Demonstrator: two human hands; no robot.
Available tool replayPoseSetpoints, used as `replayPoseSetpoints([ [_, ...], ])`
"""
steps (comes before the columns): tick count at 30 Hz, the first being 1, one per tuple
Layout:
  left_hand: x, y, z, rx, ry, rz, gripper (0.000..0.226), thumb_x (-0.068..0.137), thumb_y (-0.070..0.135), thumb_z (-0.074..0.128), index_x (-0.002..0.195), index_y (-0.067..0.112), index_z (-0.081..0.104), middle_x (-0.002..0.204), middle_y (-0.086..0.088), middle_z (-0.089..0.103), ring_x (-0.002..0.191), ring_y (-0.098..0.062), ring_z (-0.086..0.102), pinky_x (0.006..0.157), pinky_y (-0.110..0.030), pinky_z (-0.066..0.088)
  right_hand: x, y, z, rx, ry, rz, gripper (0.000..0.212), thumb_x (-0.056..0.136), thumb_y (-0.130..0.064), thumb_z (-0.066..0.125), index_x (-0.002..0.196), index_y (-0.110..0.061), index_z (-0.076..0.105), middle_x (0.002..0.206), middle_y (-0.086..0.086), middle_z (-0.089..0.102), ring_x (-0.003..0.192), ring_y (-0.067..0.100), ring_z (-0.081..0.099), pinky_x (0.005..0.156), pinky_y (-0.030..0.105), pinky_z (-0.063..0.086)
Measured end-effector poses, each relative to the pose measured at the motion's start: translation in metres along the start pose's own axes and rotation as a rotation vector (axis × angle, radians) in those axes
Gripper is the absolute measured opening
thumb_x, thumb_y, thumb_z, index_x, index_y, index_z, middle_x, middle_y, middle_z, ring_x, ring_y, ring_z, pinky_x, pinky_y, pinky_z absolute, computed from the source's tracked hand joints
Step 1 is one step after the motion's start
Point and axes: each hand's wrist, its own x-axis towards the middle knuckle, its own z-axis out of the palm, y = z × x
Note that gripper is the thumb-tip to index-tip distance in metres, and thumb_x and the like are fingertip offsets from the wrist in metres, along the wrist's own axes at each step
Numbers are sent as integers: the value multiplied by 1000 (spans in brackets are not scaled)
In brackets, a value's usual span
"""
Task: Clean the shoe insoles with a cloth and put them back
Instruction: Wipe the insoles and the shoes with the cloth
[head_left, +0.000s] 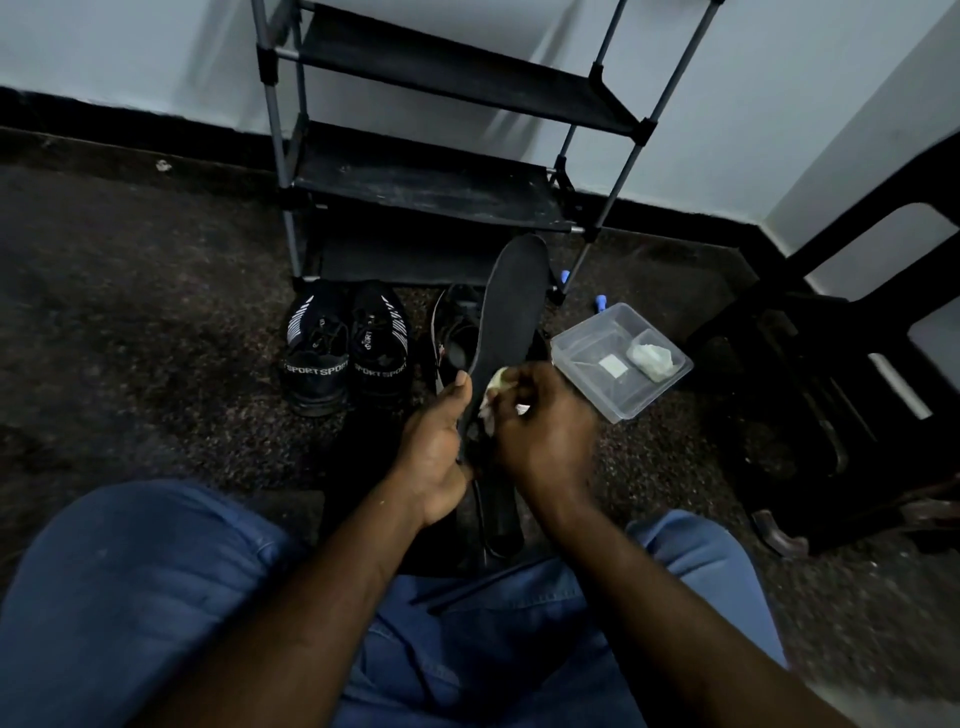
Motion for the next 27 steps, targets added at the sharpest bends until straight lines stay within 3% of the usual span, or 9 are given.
replayPoseSetpoints([
  [2,4,-2,-3,-3,14,12,47,99,48,56,124,11,70,122,-14,72,110,-28,71,90,-38,57,-19,-3,4,-19,-72,-97,19,82,-34,59,101,-35,60,85,-5,73,80,22,69,78,45,55],
  [4,5,-3,-4,6,38,21,46,100,48,55,122,11,71,120,-14,73,110,-28,70,92,-39,56,-20,-3,3,-46,-60,-139,21,80,-35,60,101,-34,63,85,-5,73,83,22,69,82,46,53],
  [8,1,1,-2,3,-39,17,29,106,39,47,106,26,73,102,0,78,84,-17,73,71,-34,53,19,2,-4,-9,76,23,21,84,-35,56,102,-37,66,78,-10,72,77,16,69,84,45,56],
  [10,-1,2,-1,16,-43,16,28,105,41,48,98,29,72,93,5,78,76,-15,72,69,-34,50,28,0,-6,11,92,55,21,87,-33,58,104,-36,69,77,-10,72,77,15,69,83,44,56],
  [14,-1,4,0,2,3,39,33,104,42,51,112,20,74,110,-6,77,95,-21,74,83,-37,55,-1,-5,2,-54,-6,-60,25,84,-37,58,107,-34,68,86,-5,74,82,20,70,81,44,55],
  [17,0,2,-1,16,25,54,37,102,44,55,113,15,74,110,-9,77,96,-22,74,86,-37,57,-17,-6,7,-100,-46,-177,30,81,-39,54,103,-29,71,85,-2,74,83,25,69,79,43,54],
  [20,-1,3,-2,27,-8,44,34,104,44,50,117,21,72,114,-6,76,94,-19,74,74,-35,59,6,-3,3,-35,23,-47,27,82,-42,54,104,-38,68,85,-8,74,81,17,70,82,44,56],
  [22,-4,3,-1,21,-31,27,29,104,44,49,109,27,73,107,1,78,85,-15,74,64,-32,56,23,0,-3,19,79,69,23,87,-40,56,104,-38,70,82,-10,74,76,11,70,82,43,57],
  [27,-5,6,3,14,-6,46,30,104,43,51,111,24,73,111,-3,77,93,-19,75,76,-35,58,5,-2,-1,11,19,-13,27,87,-41,58,109,-37,71,91,-11,76,83,13,71,83,43,57],
])
